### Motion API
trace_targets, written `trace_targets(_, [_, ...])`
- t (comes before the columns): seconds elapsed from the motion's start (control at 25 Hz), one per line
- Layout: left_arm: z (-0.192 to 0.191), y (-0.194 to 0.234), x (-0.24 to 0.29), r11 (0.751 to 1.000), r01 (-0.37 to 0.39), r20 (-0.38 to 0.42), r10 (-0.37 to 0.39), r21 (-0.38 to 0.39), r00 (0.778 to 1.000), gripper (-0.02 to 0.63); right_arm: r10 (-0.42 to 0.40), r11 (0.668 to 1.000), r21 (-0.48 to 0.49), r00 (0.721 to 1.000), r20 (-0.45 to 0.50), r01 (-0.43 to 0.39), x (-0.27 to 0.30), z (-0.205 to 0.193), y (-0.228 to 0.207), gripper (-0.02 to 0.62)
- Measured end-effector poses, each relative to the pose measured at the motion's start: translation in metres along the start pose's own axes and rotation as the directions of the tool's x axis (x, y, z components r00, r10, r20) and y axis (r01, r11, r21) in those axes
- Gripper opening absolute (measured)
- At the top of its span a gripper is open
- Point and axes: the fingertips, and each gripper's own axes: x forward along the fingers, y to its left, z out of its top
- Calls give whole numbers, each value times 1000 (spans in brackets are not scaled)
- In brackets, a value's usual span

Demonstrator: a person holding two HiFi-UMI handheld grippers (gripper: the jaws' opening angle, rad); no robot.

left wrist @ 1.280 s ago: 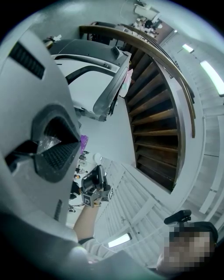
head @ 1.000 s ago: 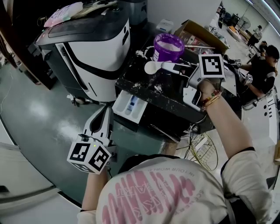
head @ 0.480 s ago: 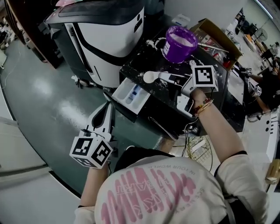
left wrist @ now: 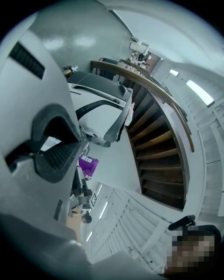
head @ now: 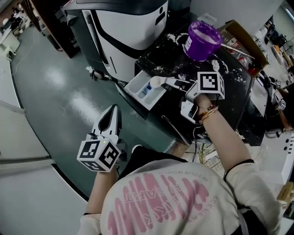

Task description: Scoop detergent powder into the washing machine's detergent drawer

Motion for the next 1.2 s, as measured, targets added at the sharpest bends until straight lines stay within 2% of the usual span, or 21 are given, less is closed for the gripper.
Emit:
trace_targets(0.24, [-10,18,-1,1000,3,-35,-4,-23,999,3,-42,999,-2,999,-2,42,17,-19,-6,3])
trace_targets(0.4, [-3,44,9,1000,16,-74,-16,-8,997,2,-85,996,21,996,31,84,31,-22,-8,3])
trace_targets(0.6, [21,65,18,994,99,-116,-93,44,989,3,-147,986,98,984,96,138,43,-24,-18,3])
trace_targets(0.88, [41,98,41,977,209,-165,-198,51,966,3,-235,962,186,954,184,201,71,-27,-30,3])
trace_targets(1.04, [45,116,53,965,258,-187,-245,49,951,3,-323,945,121,927,191,304,90,-29,-36,3])
trace_targets(1.2, [45,133,63,955,295,-203,-282,33,937,3,-437,893,-36,883,171,449,105,-33,-41,3])
